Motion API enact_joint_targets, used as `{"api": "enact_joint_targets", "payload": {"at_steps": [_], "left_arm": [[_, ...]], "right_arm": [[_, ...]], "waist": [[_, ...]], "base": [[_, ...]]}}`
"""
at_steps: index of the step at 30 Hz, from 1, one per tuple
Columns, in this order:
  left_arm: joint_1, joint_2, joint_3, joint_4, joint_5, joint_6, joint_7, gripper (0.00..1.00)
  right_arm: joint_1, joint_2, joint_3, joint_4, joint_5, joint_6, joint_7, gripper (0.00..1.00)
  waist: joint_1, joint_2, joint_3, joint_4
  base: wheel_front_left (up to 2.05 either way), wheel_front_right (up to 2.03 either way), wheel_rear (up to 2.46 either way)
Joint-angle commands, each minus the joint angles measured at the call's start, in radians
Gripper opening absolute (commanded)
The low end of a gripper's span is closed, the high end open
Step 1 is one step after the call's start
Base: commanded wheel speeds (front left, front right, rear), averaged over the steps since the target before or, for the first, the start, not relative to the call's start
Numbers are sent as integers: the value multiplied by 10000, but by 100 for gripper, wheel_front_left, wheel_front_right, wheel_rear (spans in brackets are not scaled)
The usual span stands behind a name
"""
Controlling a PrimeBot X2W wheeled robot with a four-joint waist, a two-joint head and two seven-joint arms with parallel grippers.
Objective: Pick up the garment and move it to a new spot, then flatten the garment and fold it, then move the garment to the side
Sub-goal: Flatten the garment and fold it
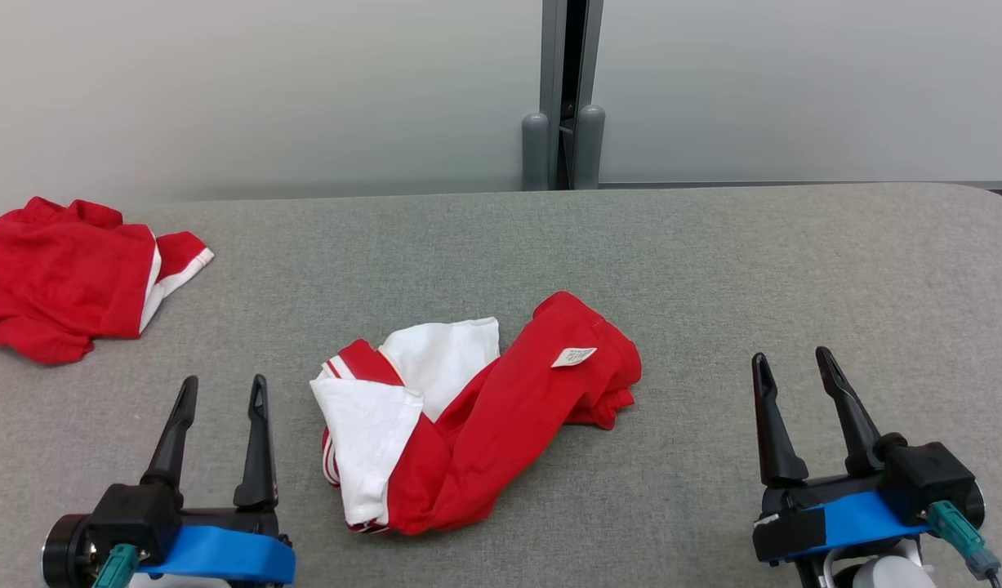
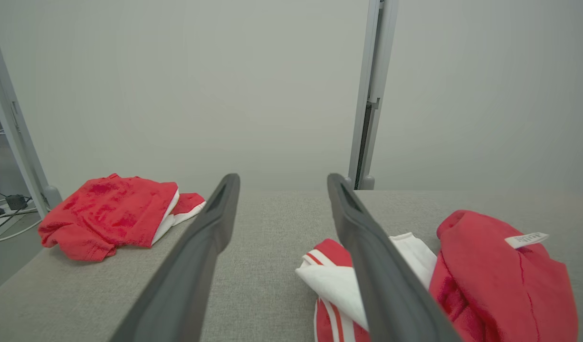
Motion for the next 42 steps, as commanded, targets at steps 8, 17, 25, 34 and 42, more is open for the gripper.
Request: {"api": "enact_joint_targets", "payload": {"at_steps": [8, 17, 25, 34, 42], "left_arm": [[213, -122, 342, 187, 237, -203, -32, 100], [-28, -242, 361, 236, 274, -276, -32, 100], [-330, -288, 192, 267, 209, -359, -32, 100], [-680, -293, -205, 276, -132, -206, -32, 100], [-857, -295, -511, 294, -374, -3, -32, 100]], "right_arm": [[-84, 1, -59, 52, -174, -3, -5, 100], [-1735, -255, 868, 730, -709, -3, -7, 100], [-3835, -582, 1704, 3021, -897, -3, 130, 100], [-5239, -884, 2024, 5630, -930, -3, 623, 100], [-5792, -941, 2548, 7765, -484, -3, 863, 100]], "waist": [[0, 0, -48, 107], [0, 0, 127, 250], [0, 0, 601, 715], [0, 0, 1271, 1379], [0, 0, 1573, 1798]], "base": [[0, 0, 0], [0, 0, 0], [0, 0, 0], [0, 0, 0], [0, 0, 0]]}}
